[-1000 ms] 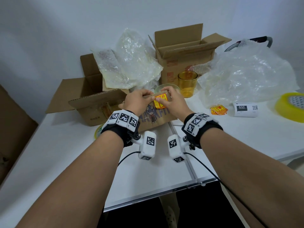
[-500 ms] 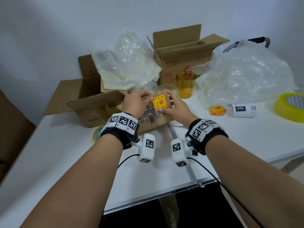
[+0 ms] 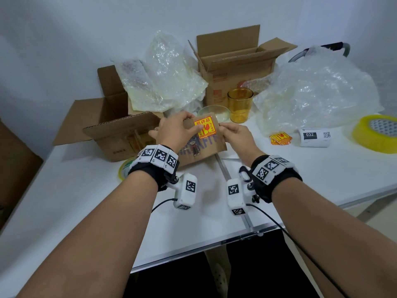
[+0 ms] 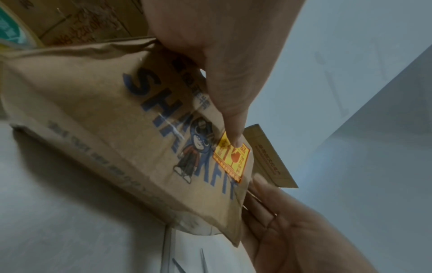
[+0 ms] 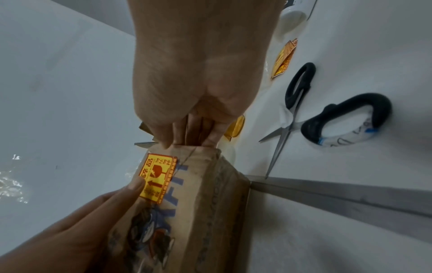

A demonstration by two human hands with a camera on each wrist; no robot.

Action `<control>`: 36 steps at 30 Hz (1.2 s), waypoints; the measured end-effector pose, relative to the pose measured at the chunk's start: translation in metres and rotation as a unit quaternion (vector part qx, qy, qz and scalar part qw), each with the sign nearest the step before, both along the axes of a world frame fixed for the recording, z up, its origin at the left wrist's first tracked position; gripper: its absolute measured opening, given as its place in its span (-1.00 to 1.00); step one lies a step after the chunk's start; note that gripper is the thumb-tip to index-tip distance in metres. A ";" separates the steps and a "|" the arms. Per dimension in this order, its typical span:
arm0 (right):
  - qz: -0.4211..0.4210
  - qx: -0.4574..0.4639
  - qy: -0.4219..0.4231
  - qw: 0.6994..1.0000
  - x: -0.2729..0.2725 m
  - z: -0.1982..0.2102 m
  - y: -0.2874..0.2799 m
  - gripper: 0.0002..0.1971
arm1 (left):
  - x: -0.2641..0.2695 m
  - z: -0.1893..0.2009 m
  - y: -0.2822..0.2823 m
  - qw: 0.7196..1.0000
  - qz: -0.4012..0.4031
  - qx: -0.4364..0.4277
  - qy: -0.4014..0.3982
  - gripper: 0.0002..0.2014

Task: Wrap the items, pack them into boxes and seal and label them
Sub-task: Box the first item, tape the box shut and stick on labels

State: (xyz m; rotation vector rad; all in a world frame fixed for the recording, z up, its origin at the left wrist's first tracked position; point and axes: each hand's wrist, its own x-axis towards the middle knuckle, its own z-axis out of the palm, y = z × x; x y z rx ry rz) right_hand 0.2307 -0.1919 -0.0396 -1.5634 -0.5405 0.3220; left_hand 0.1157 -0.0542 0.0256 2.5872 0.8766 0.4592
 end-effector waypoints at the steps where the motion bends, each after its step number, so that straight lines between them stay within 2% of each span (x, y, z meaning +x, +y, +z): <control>1: -0.001 -0.007 -0.007 1.000 -0.002 0.001 0.000 -0.82 | 0.000 -0.001 -0.001 1.000 -0.003 0.013 0.007 -0.56; 4: -0.012 -0.040 -0.050 0.998 -0.005 0.002 0.004 -0.71 | -0.001 -0.004 -0.005 0.998 -0.007 0.060 0.028 -0.45; 9: -0.036 -0.046 -0.076 0.995 -0.005 0.003 0.007 -0.82 | -0.001 -0.005 -0.004 0.997 -0.015 0.069 0.034 -0.48; 13: -0.021 -0.038 -0.068 0.997 -0.002 0.003 0.005 -0.88 | -0.003 -0.003 -0.005 0.999 -0.013 0.049 0.014 -0.63; 17: 0.004 -0.026 -0.058 0.998 -0.002 0.000 -0.002 -0.91 | -0.004 -0.002 0.000 0.998 -0.007 -0.021 -0.057 -0.87; 19: 0.005 -0.033 -0.056 0.998 -0.003 -0.002 -0.006 -0.91 | -0.005 -0.002 -0.002 0.997 -0.002 -0.031 -0.068 -0.81; 21: -0.019 -0.039 -0.062 0.997 -0.003 -0.002 -0.007 -0.71 | -0.006 -0.004 -0.005 0.998 0.002 -0.018 -0.067 -0.76; 23: -0.024 -0.028 -0.068 0.997 -0.005 0.004 -0.008 -0.67 | -0.010 -0.007 -0.008 0.997 -0.001 -0.010 -0.075 -0.74; 26: 0.010 -0.028 -0.143 0.989 -0.012 0.014 -0.007 -0.62 | -0.016 -0.014 -0.011 0.996 -0.027 -0.003 -0.082 -0.71; 28: 0.010 -0.024 -0.157 0.987 -0.013 0.016 -0.006 -0.66 | -0.018 -0.016 -0.015 0.997 -0.029 0.027 -0.070 -0.68; 30: -0.001 -0.008 -0.133 0.991 -0.012 0.017 -0.007 -0.71 | -0.018 -0.015 -0.018 0.996 -0.024 0.035 -0.080 -0.72; 36: -0.005 0.018 -0.108 0.994 -0.012 0.014 -0.006 -0.77 | -0.020 -0.018 -0.015 0.993 -0.034 -0.006 -0.113 -0.80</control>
